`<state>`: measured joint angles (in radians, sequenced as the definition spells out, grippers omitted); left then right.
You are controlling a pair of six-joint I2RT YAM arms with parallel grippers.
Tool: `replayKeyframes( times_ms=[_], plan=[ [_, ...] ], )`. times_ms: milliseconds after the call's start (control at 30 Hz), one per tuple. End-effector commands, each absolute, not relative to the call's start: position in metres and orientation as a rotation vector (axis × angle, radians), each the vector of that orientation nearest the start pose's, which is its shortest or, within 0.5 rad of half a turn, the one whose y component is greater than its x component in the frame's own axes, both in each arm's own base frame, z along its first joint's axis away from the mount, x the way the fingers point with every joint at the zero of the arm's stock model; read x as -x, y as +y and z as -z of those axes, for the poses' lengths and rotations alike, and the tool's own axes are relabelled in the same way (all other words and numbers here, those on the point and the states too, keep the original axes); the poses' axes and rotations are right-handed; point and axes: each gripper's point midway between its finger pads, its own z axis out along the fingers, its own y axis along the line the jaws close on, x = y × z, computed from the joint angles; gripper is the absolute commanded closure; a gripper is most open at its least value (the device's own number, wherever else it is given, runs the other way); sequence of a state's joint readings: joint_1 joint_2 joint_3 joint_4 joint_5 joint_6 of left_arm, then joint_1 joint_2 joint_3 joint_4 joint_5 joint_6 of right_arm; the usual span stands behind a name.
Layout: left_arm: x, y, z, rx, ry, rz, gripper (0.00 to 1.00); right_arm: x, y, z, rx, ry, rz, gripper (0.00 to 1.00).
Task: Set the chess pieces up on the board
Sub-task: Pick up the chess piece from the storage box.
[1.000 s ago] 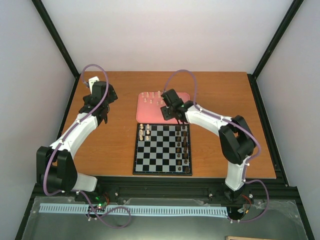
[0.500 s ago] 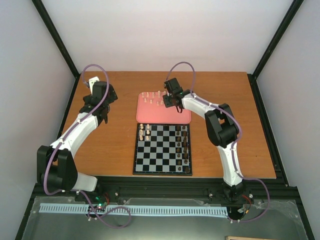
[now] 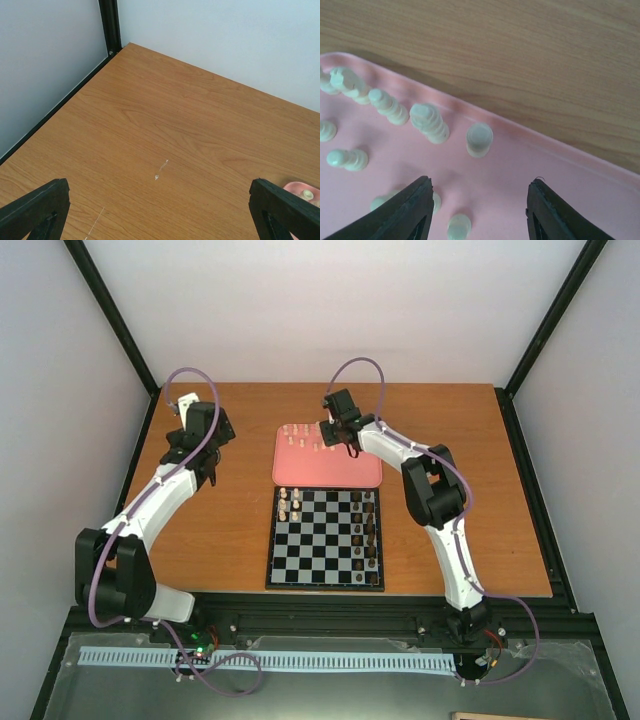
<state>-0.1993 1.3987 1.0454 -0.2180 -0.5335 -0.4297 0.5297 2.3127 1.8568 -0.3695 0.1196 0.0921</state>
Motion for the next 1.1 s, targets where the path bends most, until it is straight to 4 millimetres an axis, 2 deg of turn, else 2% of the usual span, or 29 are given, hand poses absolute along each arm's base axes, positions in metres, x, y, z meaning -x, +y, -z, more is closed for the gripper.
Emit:
replayKeyframes(
  times_ms=[0,167,400,833,1067],
  plan=[
    [-0.430,0.002,-0.241,0.526,1.958,-0.190,0.00,-0.556,0.290,-0.074,0.449,2.326,-0.138,0.48],
    [-0.432,0.003,-0.241,0.525,1.960,-0.202,0.00,-0.565,0.290,-0.072,0.442,2.319,-0.148,0.48],
    [-0.432,0.004,-0.241,0.527,1.959,-0.212,0.00,-0.567,0.294,-0.088,0.447,2.290,-0.190,0.47],
    [-0.430,0.005,-0.242,0.531,1.954,-0.214,0.00,-0.567,0.297,-0.140,0.409,2.199,-0.250,0.47],
    [-0.430,0.005,-0.242,0.530,1.955,-0.217,0.00,-0.567,0.311,-0.173,0.462,2.150,-0.335,0.47]
  ],
)
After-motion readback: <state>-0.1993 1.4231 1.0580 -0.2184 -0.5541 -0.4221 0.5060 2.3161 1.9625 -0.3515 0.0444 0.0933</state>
